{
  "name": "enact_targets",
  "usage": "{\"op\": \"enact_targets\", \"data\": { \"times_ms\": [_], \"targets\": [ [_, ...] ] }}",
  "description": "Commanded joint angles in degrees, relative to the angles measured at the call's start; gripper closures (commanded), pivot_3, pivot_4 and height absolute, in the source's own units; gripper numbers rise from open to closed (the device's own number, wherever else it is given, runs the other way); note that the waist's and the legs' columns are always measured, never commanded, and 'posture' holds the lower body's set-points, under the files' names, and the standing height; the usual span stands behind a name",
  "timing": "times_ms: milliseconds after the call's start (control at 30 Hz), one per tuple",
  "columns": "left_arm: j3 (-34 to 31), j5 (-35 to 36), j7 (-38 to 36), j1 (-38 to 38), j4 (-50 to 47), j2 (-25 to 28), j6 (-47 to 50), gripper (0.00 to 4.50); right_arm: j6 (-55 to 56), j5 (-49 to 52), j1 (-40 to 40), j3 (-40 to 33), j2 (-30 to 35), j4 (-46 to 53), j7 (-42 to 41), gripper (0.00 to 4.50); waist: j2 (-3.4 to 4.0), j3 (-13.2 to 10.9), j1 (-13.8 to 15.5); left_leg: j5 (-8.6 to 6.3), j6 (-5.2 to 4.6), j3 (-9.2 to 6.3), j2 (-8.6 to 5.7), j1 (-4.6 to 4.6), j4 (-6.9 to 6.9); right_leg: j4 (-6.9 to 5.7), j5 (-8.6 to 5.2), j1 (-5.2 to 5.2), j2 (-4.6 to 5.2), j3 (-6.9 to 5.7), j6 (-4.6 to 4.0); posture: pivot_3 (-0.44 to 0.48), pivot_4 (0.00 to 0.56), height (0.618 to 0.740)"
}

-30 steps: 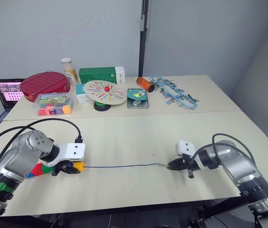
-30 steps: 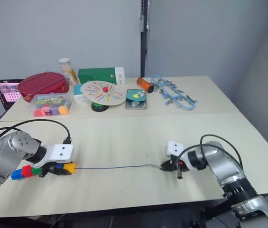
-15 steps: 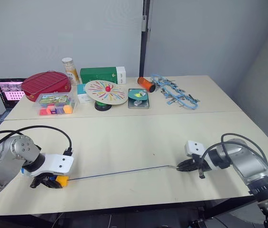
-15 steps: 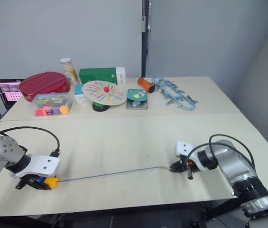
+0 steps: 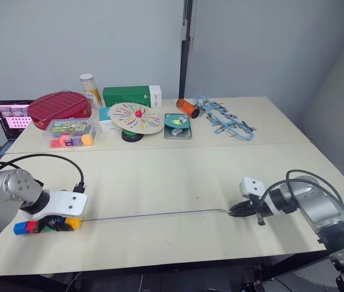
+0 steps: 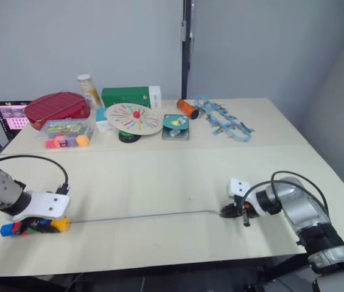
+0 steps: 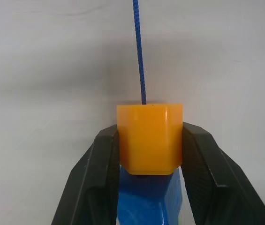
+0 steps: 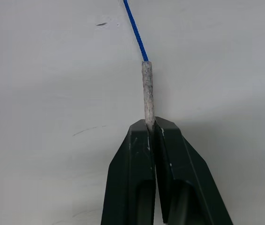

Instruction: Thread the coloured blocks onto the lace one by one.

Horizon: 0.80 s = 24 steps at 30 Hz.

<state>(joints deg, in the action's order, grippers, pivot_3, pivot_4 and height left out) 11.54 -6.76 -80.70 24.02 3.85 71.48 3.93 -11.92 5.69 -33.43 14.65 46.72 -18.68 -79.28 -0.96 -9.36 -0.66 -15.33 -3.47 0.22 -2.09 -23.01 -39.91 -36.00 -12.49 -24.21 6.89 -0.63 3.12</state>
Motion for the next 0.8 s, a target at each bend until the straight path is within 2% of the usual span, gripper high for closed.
{"op": "enact_targets", "data": {
  "times_ms": [33, 333, 567, 633, 733, 800],
  "targets": [
    [0.45, -2.36, 0.97, 1.69, 3.06, -0.54, -3.40, 3.19, 0.79, -1.90, -0.39, -0.74, 0.32, -2.61, 1.69, 4.50, 0.00, 0.00, -0.04, 0.00, 0.00, 0.00, 0.00, 0.01, 0.00, -0.01, 0.00, 0.00, 0.00, 0.01, 0.00, 0.000, 0.150, 0.740],
    [1.41, -3.44, 1.65, 1.45, 5.29, -3.13, -6.73, 3.19, 2.27, -2.65, -1.22, -0.16, -0.65, -3.95, 2.43, 4.50, -0.03, 0.00, -0.06, 0.00, 0.00, 0.01, 0.01, 0.04, 0.00, -0.05, 0.00, 0.00, 0.00, 0.03, 0.00, 0.000, 0.150, 0.740],
    [0.31, -1.86, 0.78, 0.03, 2.60, -3.43, -5.02, 3.19, 1.53, -1.02, -1.88, -0.32, -2.57, -2.79, 1.68, 4.50, -0.03, 0.01, -0.08, 0.00, 0.00, 0.01, 0.02, 0.10, 0.01, -0.06, 0.00, 0.03, 0.00, 0.05, 0.00, 0.000, 0.150, 0.740],
    [-0.19, -1.25, 0.50, -0.45, 2.06, -3.29, -4.75, 2.13, 2.47, -1.99, -2.71, -0.26, -3.35, -3.59, 3.05, 3.78, -0.03, 0.01, -0.19, 0.00, 0.00, 0.01, 0.02, 0.10, 0.01, -0.08, 0.00, 0.03, 0.00, 0.06, 0.00, 0.000, 0.150, 0.740],
    [-1.95, 0.45, 0.83, -1.01, 0.95, -3.23, -3.79, 1.16, 2.42, -1.87, -2.88, -0.83, -3.55, -3.69, 3.07, 2.81, -0.03, 0.00, -0.24, 0.00, 0.00, 0.02, 0.01, 0.08, 0.03, -0.10, 0.00, -0.03, 0.00, 0.08, -0.01, 0.000, 0.150, 0.740],
    [-5.28, 3.70, 1.41, -1.32, 1.05, -3.12, -3.17, 0.56, 3.25, -1.07, -3.12, -2.39, -3.31, -5.12, 3.28, 2.17, -0.03, 0.00, -0.22, 0.00, 0.00, 0.02, 0.02, 0.06, 0.04, -0.10, 0.00, -0.05, -0.01, 0.07, -0.01, 0.000, 0.150, 0.740]
  ]
}}
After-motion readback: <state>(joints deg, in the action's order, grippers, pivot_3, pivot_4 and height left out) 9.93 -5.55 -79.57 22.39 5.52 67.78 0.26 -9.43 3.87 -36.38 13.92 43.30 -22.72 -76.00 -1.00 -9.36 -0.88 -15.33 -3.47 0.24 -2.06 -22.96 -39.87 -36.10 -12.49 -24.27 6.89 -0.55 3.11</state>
